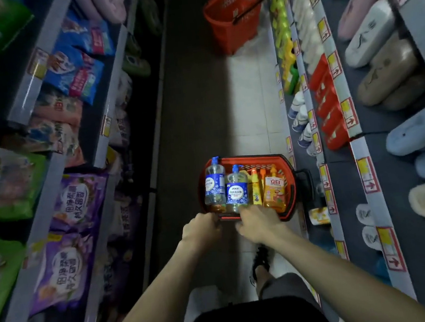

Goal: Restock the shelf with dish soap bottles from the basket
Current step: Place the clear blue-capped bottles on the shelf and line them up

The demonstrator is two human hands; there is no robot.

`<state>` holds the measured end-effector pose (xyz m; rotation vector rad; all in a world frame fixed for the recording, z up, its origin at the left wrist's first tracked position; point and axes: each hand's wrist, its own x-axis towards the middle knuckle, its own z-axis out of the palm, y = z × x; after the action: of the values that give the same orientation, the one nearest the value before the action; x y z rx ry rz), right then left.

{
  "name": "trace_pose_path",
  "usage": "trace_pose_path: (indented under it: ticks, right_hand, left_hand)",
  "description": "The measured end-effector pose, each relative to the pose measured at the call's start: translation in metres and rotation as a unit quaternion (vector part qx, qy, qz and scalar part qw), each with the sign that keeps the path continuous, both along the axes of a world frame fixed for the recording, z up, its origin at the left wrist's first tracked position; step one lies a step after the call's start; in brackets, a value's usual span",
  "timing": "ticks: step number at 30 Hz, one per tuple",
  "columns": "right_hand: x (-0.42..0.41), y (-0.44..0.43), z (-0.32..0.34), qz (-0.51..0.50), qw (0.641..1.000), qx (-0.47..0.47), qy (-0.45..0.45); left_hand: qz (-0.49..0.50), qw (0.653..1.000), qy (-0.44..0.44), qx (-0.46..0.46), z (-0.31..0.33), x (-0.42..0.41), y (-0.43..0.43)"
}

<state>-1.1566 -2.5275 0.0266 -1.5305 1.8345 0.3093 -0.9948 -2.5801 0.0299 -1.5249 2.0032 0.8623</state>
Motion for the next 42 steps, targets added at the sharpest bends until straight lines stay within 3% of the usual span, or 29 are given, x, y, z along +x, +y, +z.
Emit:
trace_pose_path:
  ticks: [8, 19, 31, 35, 38, 40, 42]
  right_hand:
    - [-0.023, -0.069, -0.042, -0.022, 0.997, 0.056, -0.038]
    - [-0.012, -0.15, -0.171, -0.077, 0.988, 0.125, -0.036]
    - [-0.009, -0.21, -0.31, -0.301, 0.944, 0.104, -0.088]
    - [-0.006, -0.236, -0.342, -0.46, 0.867, 0.099, -0.163]
    - [-0.008, -0.258, -0.359, -0.545, 0.809, 0.099, -0.196]
    - [-0.009, -0.267, -0.367, -0.557, 0.808, 0.089, -0.171]
    - [-0.007, -0.27, -0.372, -0.526, 0.842, 0.059, -0.106]
  left_hand:
    - [0.022, 0.999, -0.004, 0.048, -0.032, -0.031, -0.071]
    - [0.025, 0.995, -0.004, 0.097, -0.152, -0.008, -0.153]
    - [0.19, 0.963, 0.072, 0.176, -0.3, 0.008, -0.194]
    - [0.307, 0.928, 0.102, 0.184, -0.331, 0.002, -0.195]
    - [0.443, 0.868, 0.107, 0.196, -0.348, -0.006, -0.198]
    - [0.516, 0.82, 0.109, 0.223, -0.359, -0.009, -0.201]
    - [0.554, 0.786, 0.118, 0.25, -0.369, -0.009, -0.201]
